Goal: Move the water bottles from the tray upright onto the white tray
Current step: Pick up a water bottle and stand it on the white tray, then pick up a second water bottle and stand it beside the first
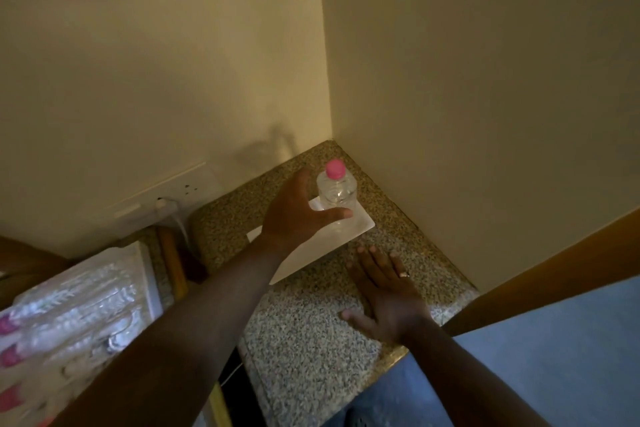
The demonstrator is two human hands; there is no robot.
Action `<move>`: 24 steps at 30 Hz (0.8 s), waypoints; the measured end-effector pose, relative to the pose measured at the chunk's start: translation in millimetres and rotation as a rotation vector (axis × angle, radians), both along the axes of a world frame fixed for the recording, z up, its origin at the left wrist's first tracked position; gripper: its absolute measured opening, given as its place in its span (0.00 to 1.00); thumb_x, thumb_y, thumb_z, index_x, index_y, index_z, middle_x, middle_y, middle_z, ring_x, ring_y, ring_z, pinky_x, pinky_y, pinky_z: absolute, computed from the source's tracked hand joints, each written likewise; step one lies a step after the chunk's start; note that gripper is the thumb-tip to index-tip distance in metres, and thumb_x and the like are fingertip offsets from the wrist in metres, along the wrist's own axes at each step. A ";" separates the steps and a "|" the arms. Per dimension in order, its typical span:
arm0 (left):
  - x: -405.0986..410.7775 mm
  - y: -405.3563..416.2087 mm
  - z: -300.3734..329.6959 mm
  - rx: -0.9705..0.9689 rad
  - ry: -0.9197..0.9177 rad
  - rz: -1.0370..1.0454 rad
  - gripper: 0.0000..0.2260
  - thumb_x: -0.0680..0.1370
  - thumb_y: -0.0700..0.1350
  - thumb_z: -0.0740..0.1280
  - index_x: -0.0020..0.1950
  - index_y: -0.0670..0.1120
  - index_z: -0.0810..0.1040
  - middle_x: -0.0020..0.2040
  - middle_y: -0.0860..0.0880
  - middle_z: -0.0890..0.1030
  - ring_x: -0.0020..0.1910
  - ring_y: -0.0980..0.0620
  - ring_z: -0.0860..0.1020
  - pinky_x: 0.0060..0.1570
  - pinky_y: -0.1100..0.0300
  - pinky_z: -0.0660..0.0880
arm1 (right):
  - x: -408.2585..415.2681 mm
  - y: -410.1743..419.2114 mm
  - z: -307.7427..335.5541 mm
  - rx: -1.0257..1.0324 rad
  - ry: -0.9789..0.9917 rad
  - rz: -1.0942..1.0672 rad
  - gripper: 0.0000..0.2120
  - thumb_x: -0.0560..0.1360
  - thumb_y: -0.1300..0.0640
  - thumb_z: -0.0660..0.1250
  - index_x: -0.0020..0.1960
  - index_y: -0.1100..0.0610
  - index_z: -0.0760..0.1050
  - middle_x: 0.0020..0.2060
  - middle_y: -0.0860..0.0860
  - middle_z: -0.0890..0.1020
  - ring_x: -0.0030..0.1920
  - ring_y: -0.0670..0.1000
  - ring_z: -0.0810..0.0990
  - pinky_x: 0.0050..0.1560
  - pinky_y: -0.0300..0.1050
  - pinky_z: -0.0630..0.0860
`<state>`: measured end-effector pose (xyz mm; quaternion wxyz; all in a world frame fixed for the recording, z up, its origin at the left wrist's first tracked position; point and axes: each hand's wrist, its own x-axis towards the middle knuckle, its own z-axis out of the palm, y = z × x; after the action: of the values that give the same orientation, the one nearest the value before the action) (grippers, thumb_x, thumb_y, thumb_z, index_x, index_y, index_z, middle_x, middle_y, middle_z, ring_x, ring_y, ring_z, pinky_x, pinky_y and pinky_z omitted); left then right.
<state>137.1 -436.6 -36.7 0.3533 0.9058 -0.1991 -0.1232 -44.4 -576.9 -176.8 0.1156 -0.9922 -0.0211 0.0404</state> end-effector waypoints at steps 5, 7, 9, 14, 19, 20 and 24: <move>-18.4 64.3 -8.3 0.134 -0.020 0.107 0.48 0.59 0.79 0.64 0.72 0.51 0.68 0.70 0.48 0.74 0.67 0.46 0.73 0.62 0.48 0.73 | 0.7 13.5 3.3 -0.007 0.002 0.019 0.44 0.76 0.25 0.49 0.80 0.54 0.47 0.79 0.59 0.46 0.78 0.61 0.41 0.75 0.66 0.42; -30.8 105.2 -9.9 0.230 -0.164 0.054 0.42 0.63 0.77 0.65 0.65 0.49 0.74 0.62 0.47 0.79 0.61 0.46 0.77 0.58 0.51 0.74 | -0.9 29.8 2.4 0.005 0.010 0.051 0.44 0.76 0.25 0.48 0.80 0.54 0.48 0.79 0.59 0.47 0.78 0.62 0.40 0.75 0.67 0.43; -47.5 154.9 -15.6 0.318 -0.376 -0.024 0.35 0.66 0.73 0.68 0.56 0.45 0.78 0.52 0.45 0.81 0.53 0.43 0.79 0.52 0.52 0.71 | -3.5 50.8 0.6 0.013 0.030 0.065 0.45 0.75 0.25 0.47 0.80 0.55 0.51 0.79 0.59 0.49 0.78 0.62 0.41 0.75 0.65 0.41; -93.7 271.4 -30.8 0.433 -0.487 0.017 0.38 0.69 0.72 0.66 0.60 0.40 0.79 0.60 0.39 0.80 0.61 0.38 0.77 0.60 0.42 0.74 | -7.4 99.2 1.8 0.016 0.013 0.177 0.43 0.76 0.27 0.49 0.79 0.56 0.54 0.78 0.61 0.57 0.78 0.64 0.48 0.75 0.64 0.42; -116.1 350.8 -30.4 0.563 -0.356 0.172 0.45 0.64 0.76 0.63 0.65 0.42 0.76 0.67 0.38 0.77 0.67 0.37 0.74 0.63 0.40 0.70 | -13.7 146.7 -0.3 0.002 -0.023 0.257 0.38 0.78 0.32 0.51 0.78 0.58 0.56 0.79 0.59 0.54 0.78 0.63 0.49 0.75 0.63 0.39; -115.9 359.1 -27.8 0.585 -0.317 0.176 0.47 0.62 0.77 0.63 0.67 0.42 0.75 0.69 0.39 0.75 0.68 0.36 0.72 0.64 0.38 0.69 | -14.8 152.9 -1.1 0.000 -0.028 0.256 0.37 0.79 0.34 0.51 0.78 0.58 0.57 0.79 0.58 0.54 0.78 0.63 0.49 0.75 0.62 0.38; -115.4 384.0 -19.2 0.617 -0.301 0.167 0.45 0.58 0.75 0.69 0.63 0.44 0.77 0.63 0.39 0.78 0.61 0.36 0.76 0.57 0.40 0.72 | -15.3 166.4 -3.7 -0.007 -0.046 0.250 0.37 0.78 0.36 0.53 0.77 0.59 0.59 0.78 0.60 0.58 0.77 0.64 0.52 0.74 0.67 0.46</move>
<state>21.6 -52.6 -55.8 0.0384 0.9910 -0.1277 -0.0135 -59.7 -410.5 -180.5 0.1056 -0.9829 -0.1472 0.0320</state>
